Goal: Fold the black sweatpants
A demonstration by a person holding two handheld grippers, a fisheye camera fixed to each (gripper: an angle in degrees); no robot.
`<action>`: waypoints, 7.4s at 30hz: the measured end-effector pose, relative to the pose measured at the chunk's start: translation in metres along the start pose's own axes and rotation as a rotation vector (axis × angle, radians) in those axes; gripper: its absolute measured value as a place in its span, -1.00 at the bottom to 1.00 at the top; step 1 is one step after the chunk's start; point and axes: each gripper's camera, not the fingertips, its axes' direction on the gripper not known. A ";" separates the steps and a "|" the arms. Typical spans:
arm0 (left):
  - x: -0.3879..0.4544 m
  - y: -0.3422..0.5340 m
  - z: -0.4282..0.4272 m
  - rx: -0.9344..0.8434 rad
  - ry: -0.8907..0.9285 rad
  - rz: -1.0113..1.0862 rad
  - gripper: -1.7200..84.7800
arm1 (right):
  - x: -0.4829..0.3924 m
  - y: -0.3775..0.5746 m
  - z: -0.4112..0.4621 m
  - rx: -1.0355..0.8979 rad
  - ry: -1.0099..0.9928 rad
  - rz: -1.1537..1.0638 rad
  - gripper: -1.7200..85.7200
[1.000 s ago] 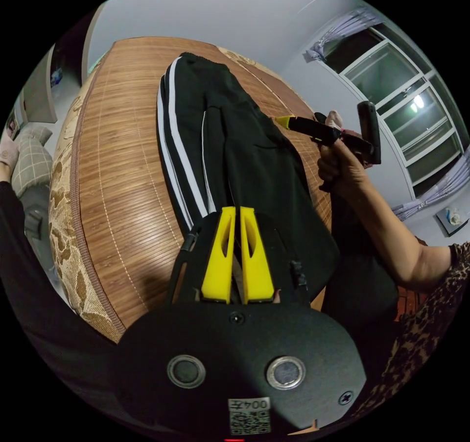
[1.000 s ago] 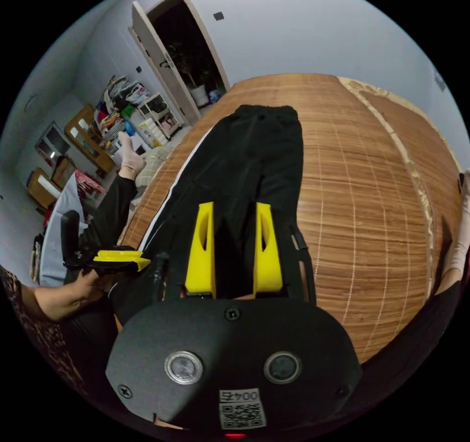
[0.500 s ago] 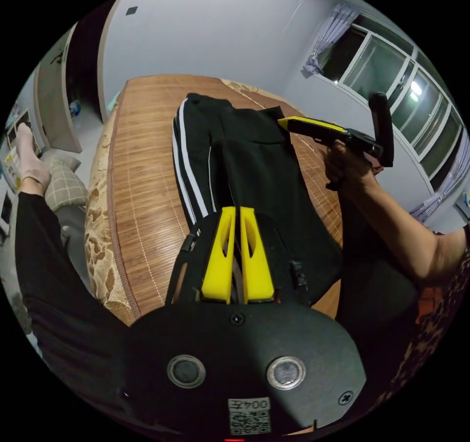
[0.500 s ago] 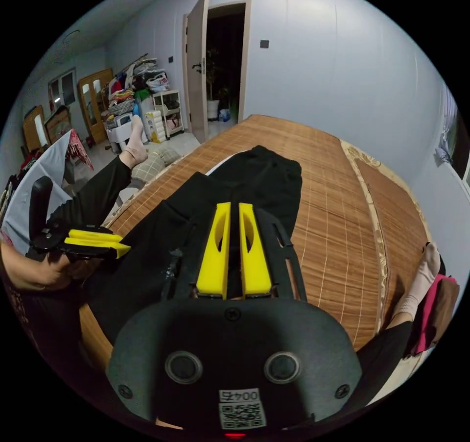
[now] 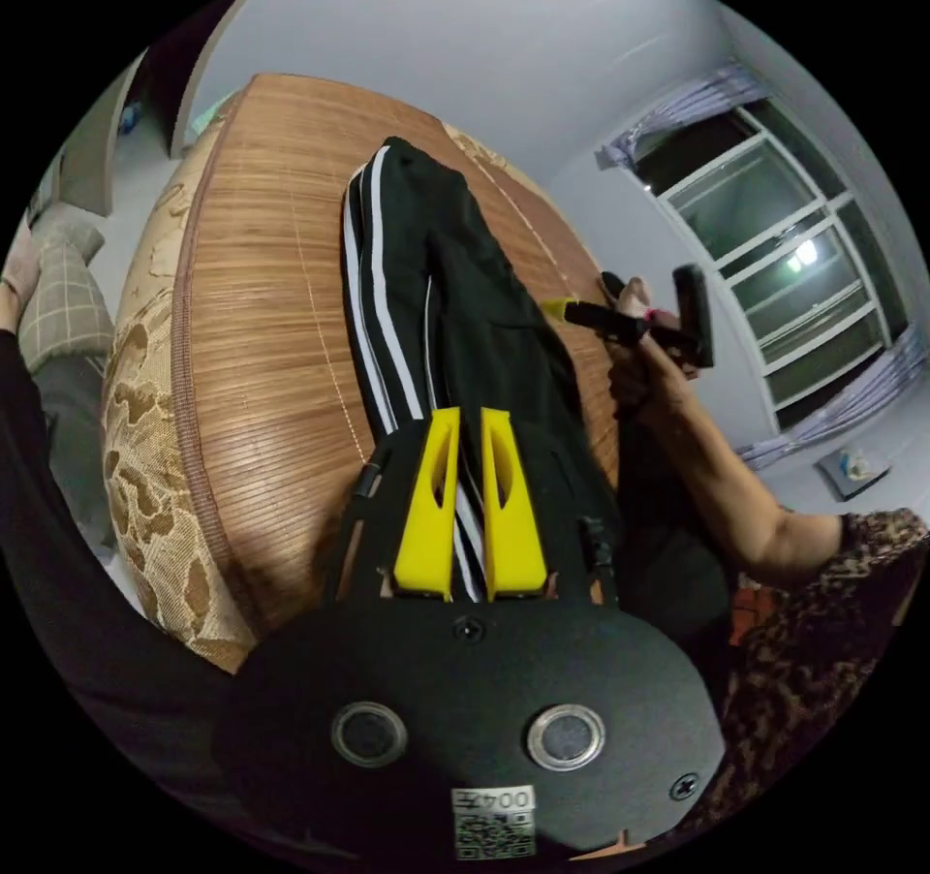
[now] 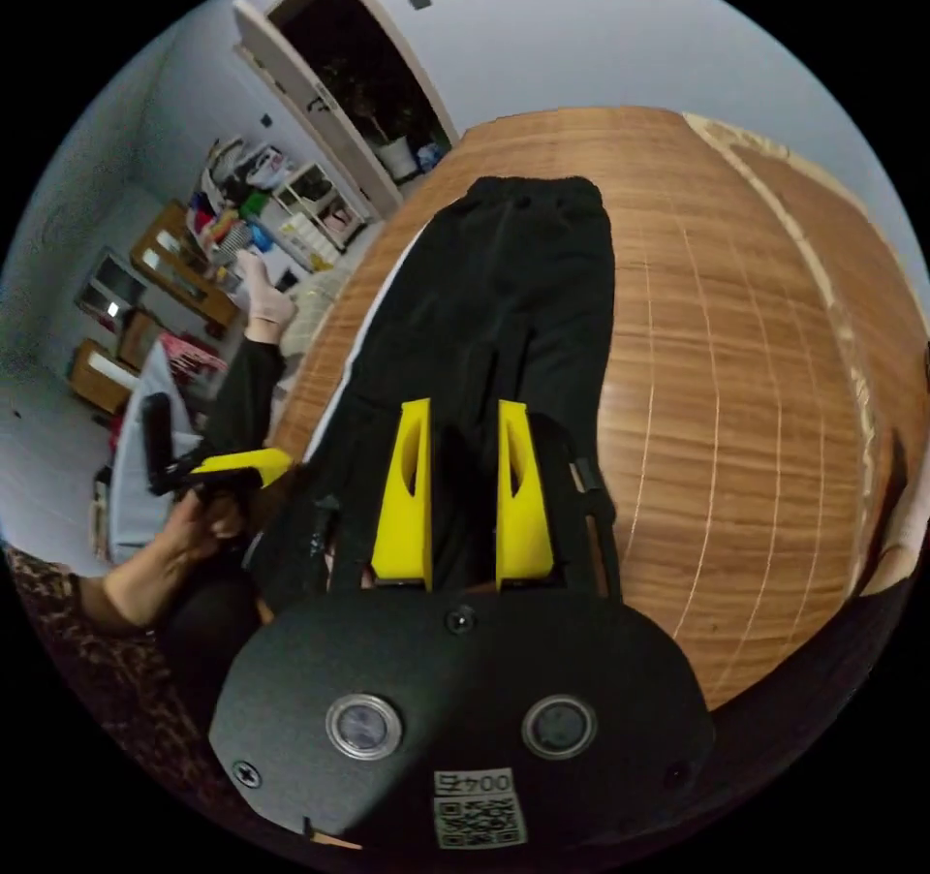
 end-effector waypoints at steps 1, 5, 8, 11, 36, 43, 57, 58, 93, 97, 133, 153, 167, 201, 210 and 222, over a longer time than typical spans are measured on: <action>-0.011 -0.002 -0.011 -0.005 0.070 -0.025 -0.86 | 0.012 0.009 -0.010 -0.018 -0.097 0.042 -0.72; -0.035 0.001 -0.023 -0.132 0.252 -0.038 -0.79 | 0.042 0.068 -0.027 -0.024 -0.389 0.187 -0.68; -0.029 0.012 -0.011 -0.237 0.307 -0.026 -0.74 | 0.050 0.118 -0.022 -0.030 -0.441 0.290 -0.67; -0.017 0.024 0.002 -0.286 0.231 0.001 -0.70 | 0.050 0.151 -0.019 -0.018 -0.439 0.345 -0.68; 0.044 0.053 0.030 -0.344 -0.001 0.196 -0.63 | 0.036 0.180 -0.004 -0.019 -0.410 0.294 -0.75; 0.043 0.057 0.043 -0.377 0.036 0.153 -0.64 | -0.027 0.161 -0.028 0.033 -0.266 0.198 -0.77; 0.095 0.078 0.051 -0.326 -0.137 0.382 -0.76 | -0.179 0.047 0.023 -0.266 -0.113 0.032 -0.66; 0.101 0.080 0.053 -0.326 -0.176 0.418 -0.76 | -0.189 0.037 0.030 -0.298 -0.091 0.021 -0.64; -0.067 0.001 0.101 -0.400 0.406 0.024 -0.77 | -0.016 0.112 0.007 -0.058 -0.404 0.189 -0.70; -0.084 -0.007 0.104 -0.401 0.409 -0.002 -0.83 | 0.057 0.163 0.011 0.024 -0.585 0.408 -0.67; -0.103 -0.047 0.087 -0.354 0.638 -0.185 -0.87 | 0.057 0.168 0.007 -0.208 -0.597 0.317 -0.84; 0.003 -0.024 0.046 -0.749 0.041 0.068 -0.75 | -0.069 0.155 -0.041 -0.349 -0.050 0.061 -0.75; 0.049 -0.046 0.123 -0.293 -0.236 0.361 -0.77 | -0.156 0.105 0.064 -0.278 0.198 -0.150 -0.65; 0.136 -0.140 0.166 -0.063 -0.300 0.177 -0.91 | 0.008 0.100 0.013 -0.129 0.103 0.018 -0.77; 0.237 -0.127 0.161 0.168 -0.538 0.552 -0.95 | 0.021 0.097 0.021 -0.147 0.125 0.057 -0.81; 0.190 -0.146 0.230 -0.016 -0.559 0.407 -0.91 | 0.060 0.095 0.027 -0.150 0.030 0.113 -0.81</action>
